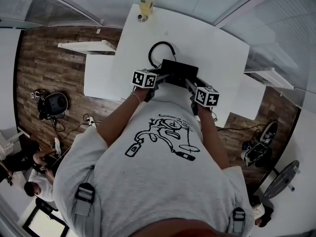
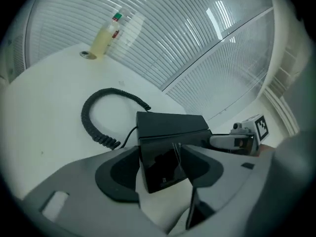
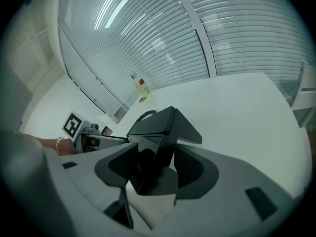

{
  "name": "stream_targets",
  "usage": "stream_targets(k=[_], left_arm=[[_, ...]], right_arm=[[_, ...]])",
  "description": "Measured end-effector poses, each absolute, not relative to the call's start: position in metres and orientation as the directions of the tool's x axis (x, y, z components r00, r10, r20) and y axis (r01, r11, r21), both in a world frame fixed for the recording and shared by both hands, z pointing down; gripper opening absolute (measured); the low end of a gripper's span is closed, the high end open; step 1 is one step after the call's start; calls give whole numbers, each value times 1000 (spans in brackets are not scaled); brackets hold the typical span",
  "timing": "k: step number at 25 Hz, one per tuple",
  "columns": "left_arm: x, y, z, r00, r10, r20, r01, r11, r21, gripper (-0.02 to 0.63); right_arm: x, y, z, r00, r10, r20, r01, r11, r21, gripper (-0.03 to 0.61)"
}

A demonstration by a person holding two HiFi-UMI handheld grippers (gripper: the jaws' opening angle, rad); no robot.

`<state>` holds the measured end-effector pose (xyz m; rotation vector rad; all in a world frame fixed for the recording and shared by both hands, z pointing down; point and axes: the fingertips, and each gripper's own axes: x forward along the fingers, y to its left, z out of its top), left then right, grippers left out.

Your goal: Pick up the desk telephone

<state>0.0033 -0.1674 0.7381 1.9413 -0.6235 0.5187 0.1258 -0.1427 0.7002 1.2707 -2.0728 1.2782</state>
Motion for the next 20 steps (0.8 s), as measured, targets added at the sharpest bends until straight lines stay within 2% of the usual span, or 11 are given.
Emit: stream_targets(k=[13, 20], left_arm=[[-4, -174, 667, 744, -273, 610, -666, -381, 642, 256], [-8, -178, 621, 737, -325, 592, -675, -388, 628, 256]], right_arm=[[122, -146, 635, -531, -542, 651, -837, 219, -501, 221], [119, -153, 586, -551, -600, 580, -810, 217, -545, 221]])
